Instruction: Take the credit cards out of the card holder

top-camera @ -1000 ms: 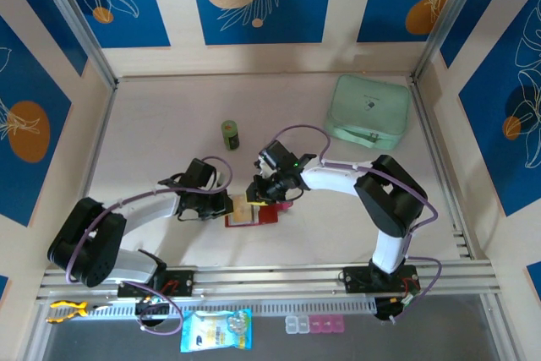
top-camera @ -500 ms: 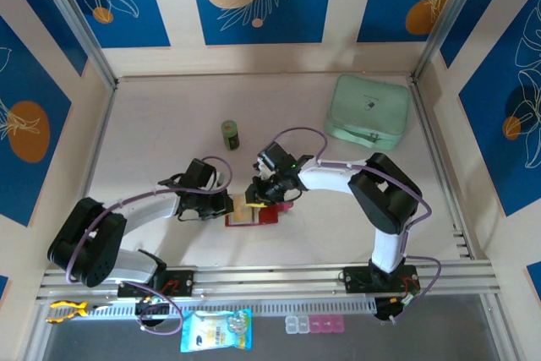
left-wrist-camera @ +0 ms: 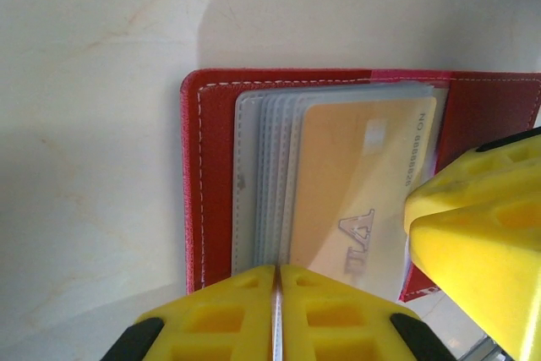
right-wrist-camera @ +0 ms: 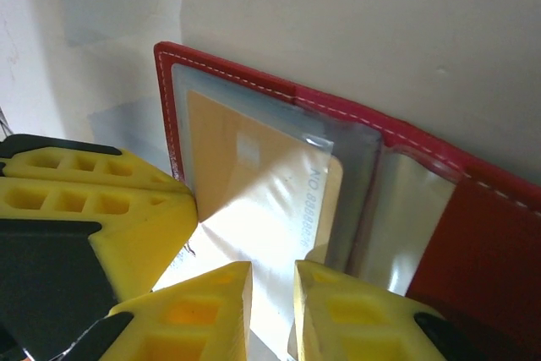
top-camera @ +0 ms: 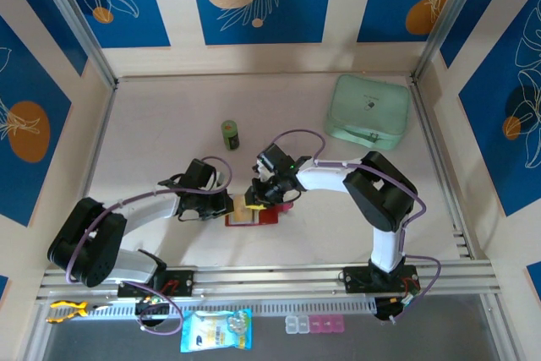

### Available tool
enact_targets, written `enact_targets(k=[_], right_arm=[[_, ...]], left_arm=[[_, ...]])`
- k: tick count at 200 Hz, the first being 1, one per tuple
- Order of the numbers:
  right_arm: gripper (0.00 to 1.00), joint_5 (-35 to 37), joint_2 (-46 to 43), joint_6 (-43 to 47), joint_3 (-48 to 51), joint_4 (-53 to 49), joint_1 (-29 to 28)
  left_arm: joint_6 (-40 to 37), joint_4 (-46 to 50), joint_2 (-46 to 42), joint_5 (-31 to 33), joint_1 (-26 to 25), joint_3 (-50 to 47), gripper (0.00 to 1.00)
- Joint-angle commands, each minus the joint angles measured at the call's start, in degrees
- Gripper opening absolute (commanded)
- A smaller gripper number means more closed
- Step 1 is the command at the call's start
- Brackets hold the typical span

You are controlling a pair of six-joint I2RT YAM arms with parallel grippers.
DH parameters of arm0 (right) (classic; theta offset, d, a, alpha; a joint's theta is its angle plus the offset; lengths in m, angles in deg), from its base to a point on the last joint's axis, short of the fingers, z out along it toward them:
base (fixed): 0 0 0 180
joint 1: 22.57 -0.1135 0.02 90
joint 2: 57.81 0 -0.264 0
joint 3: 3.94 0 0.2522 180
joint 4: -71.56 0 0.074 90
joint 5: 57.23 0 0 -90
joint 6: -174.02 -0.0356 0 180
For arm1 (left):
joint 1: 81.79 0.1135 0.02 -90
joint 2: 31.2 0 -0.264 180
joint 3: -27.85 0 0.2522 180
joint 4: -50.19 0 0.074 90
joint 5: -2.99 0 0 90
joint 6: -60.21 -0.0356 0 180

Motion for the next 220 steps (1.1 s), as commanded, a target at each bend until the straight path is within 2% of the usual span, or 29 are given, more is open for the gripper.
enact_targets(k=[1,44,123,181,220], right_arm=[[0.20,-3.35,1.28,-0.86,0.23,1.57,0.06],[0.21,-3.29,1.57,-1.33,0.49,1.08,0.30],[0.21,4.07,-1.16,1.39,-0.02,-7.09,0.20],[0.22,4.71,-2.45,2.68,-0.20,-7.46,0.08],[0.24,0.39,-4.44,2.84,1.52,-2.10,0.03]], left_arm=[[0.44,0.75,0.90,-0.02,-0.65,-1.07,0.11],[1.01,0.81,0.52,-0.37,-0.75,-0.95,0.11],[1.67,1.13,0.05,0.21,-1.38,-1.60,0.11],[2.61,0.56,0.20,0.18,-2.32,-2.48,0.11],[2.41,2.33,-1.36,0.64,-2.44,-0.49,0.11]])
